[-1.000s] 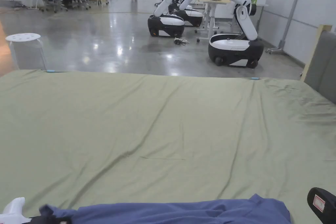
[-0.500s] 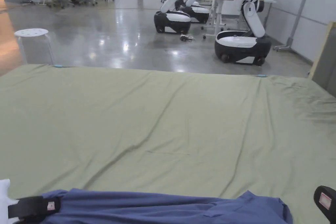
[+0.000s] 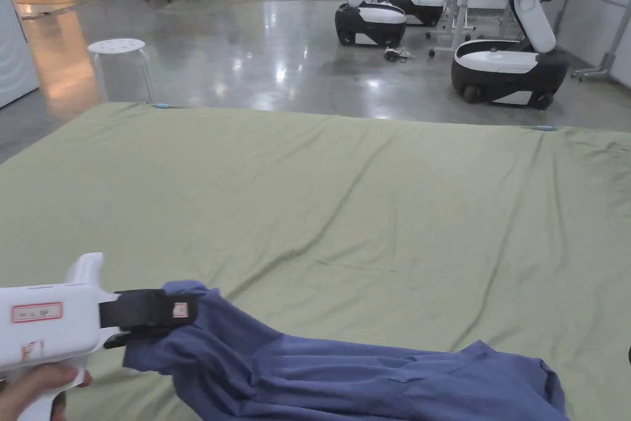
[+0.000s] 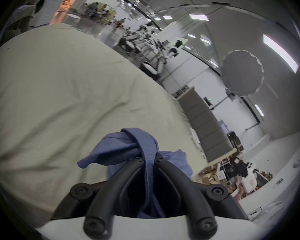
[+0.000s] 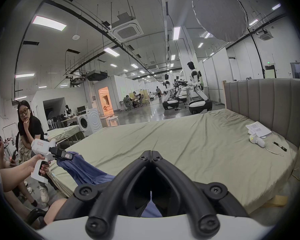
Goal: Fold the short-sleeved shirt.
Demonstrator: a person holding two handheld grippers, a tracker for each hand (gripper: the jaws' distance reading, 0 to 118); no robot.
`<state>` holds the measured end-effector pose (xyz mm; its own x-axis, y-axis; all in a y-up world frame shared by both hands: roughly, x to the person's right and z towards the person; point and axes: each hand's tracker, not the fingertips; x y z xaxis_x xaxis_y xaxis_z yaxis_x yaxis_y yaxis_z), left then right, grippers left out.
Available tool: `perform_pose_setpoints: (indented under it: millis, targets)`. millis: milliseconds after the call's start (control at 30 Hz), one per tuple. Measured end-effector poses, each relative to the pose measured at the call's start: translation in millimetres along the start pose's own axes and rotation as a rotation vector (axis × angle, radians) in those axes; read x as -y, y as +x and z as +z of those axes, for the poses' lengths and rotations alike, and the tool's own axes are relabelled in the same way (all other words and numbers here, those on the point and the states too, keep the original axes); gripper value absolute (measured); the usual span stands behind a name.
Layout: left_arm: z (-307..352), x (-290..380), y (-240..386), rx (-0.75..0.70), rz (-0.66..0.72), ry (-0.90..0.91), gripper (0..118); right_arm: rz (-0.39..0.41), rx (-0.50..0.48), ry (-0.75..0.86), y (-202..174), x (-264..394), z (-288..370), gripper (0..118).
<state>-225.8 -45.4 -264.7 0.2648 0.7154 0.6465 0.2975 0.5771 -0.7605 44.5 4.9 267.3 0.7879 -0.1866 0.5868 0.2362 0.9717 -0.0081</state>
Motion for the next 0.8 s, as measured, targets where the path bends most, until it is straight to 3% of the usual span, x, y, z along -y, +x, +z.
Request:
perform_pose_setpoints:
  millis: [200,500,667,733,767,800]
  targets:
    - [-79,17,59,0.079,0.007,-0.113,3,-0.029,0.006,0.020,7,1,13,0]
    - [-216,83,67,-0.112,-0.015,-0.289,4,-0.058,0.014,0.032,23,5,36,0]
    - [-240,108,64,-0.177,-0.010,-0.310,5,-0.082,0.031,0.039,35,4,44,0]
    - [-230,106,63,-0.141,0.043,-0.285,27,-0.087,0.034,0.038,38,5,45,0]
    - [-223,103,65,-0.096,0.061,-0.272,52,-0.091,0.034,0.036,39,6,45,0]
    - [-213,100,75,-0.064,0.061,-0.265,87,-0.097,0.033,0.031,40,7,43,0]
